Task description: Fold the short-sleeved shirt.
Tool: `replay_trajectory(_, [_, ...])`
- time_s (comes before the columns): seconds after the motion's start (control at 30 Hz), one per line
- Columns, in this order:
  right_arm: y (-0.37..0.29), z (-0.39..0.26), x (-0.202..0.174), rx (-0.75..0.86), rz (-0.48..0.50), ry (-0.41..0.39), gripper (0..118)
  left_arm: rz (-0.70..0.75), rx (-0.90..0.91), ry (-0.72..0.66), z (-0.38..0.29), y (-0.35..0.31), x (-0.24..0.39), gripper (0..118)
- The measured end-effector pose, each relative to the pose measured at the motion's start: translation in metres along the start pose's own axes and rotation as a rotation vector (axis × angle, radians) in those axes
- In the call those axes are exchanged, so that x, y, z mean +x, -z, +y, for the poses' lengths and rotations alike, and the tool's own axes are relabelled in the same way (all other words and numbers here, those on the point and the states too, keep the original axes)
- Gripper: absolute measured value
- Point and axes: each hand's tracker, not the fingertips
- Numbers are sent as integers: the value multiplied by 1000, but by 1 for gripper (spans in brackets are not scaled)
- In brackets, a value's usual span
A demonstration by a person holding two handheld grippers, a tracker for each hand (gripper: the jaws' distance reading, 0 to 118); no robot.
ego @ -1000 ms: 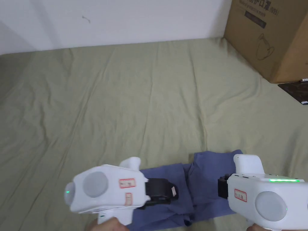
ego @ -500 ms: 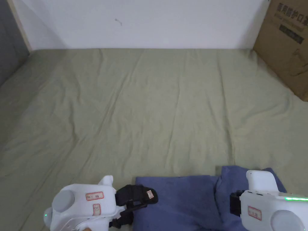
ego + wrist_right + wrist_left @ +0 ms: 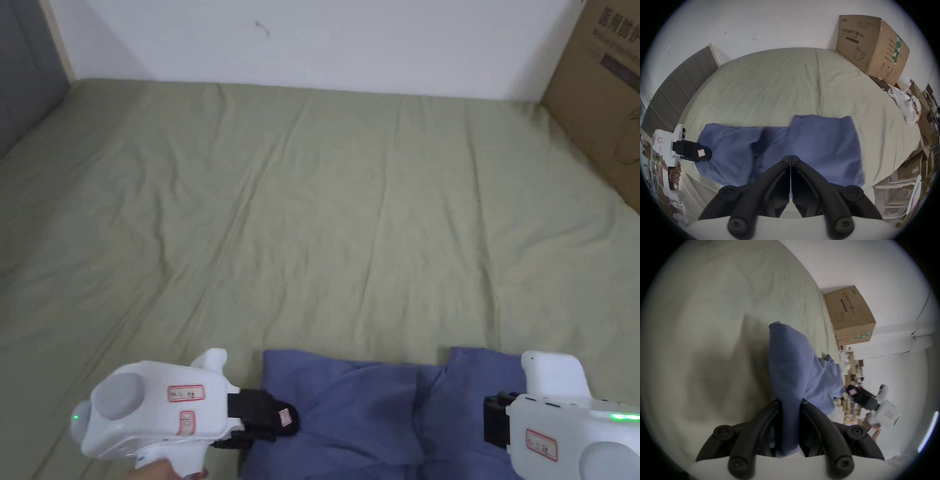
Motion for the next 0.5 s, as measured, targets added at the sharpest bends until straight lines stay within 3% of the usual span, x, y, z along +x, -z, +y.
replay_trajectory(0.1, [-6,-1,1,13,-8,-31,1,154,53,66,2,-49,-20,12])
replay_trajectory(0.17, [-7,-3,2,15,-9,-35,1,198,92,-8,4,-82,-38,12])
replay_trajectory(0.3, [-2,-7,8,4,-12,-17,1,342,142,-10,2,-124,-42,12])
replay_trajectory(0.43, [0,-10,9,-5,-8,-8,1,343,172,-17,-3,-126,-8,12])
replay_trajectory(0.5, [0,-11,11,-5,-6,-3,1,414,188,48,-2,-119,27,12])
